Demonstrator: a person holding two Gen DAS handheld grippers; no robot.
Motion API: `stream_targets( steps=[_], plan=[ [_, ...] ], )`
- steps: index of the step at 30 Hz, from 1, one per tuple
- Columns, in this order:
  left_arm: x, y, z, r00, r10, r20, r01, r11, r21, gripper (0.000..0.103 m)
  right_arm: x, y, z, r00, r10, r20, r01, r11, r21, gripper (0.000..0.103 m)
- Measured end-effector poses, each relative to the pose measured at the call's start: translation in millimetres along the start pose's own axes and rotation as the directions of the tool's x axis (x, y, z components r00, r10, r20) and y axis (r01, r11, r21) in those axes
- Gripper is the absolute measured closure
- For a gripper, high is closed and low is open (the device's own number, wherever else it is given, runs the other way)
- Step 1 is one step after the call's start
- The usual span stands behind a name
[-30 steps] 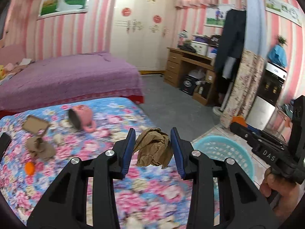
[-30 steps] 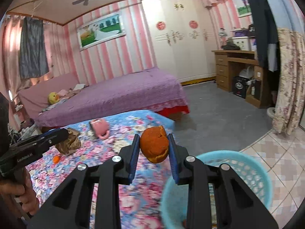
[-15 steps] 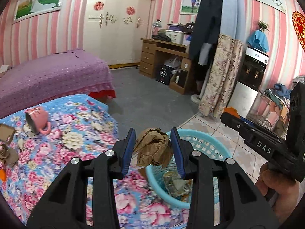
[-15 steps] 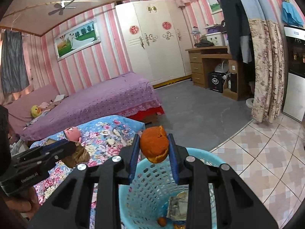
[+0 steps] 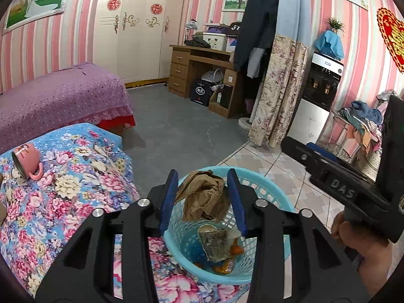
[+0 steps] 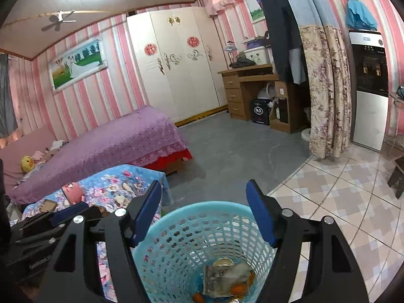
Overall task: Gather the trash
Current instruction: 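Move both tools back over the bed toward the remaining trash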
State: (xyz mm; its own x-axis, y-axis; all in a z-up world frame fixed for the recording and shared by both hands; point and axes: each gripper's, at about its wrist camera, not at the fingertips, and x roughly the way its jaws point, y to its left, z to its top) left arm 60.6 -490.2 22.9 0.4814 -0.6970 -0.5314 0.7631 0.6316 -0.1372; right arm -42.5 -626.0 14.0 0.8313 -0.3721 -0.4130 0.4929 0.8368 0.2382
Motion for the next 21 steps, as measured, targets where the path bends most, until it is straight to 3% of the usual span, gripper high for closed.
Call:
stream_targets(
  steps=[4, 5, 9, 15, 21],
  plan=[
    [0, -5, 0, 1.000, -0.027, 0.001, 0.027, 1.000, 0.003, 0.057, -3, -3, 1, 1.000, -0.011, 0.014, 0.011, 1.000, 0.017, 0.034],
    [0, -6, 0, 0.999, -0.049, -0.003, 0.049, 0.999, -0.003, 0.049, -3, -4, 1, 1.000, -0.013, 0.018, 0.012, 1.000, 0.021, 0.034],
    [-7, -7, 1, 0.998, -0.057, 0.028, 0.057, 0.998, 0.005, 0.037, -2, -2, 0, 1.000, -0.004, 0.016, 0.004, 1.000, 0.023, 0.034],
    [-30, 25, 1, 0.998, 0.013, 0.062, -0.012, 1.000, -0.024, 0.036, 0, 9, 0, 0.999, 0.031, 0.012, -0.031, 1.000, -0.001, 0.034],
    [-69, 93, -13, 0.984, 0.171, 0.047, -0.168, 0.983, -0.068, 0.036, 9, 47, -4, 0.995, 0.098, -0.017, -0.099, 0.993, -0.064, 0.034]
  ],
)
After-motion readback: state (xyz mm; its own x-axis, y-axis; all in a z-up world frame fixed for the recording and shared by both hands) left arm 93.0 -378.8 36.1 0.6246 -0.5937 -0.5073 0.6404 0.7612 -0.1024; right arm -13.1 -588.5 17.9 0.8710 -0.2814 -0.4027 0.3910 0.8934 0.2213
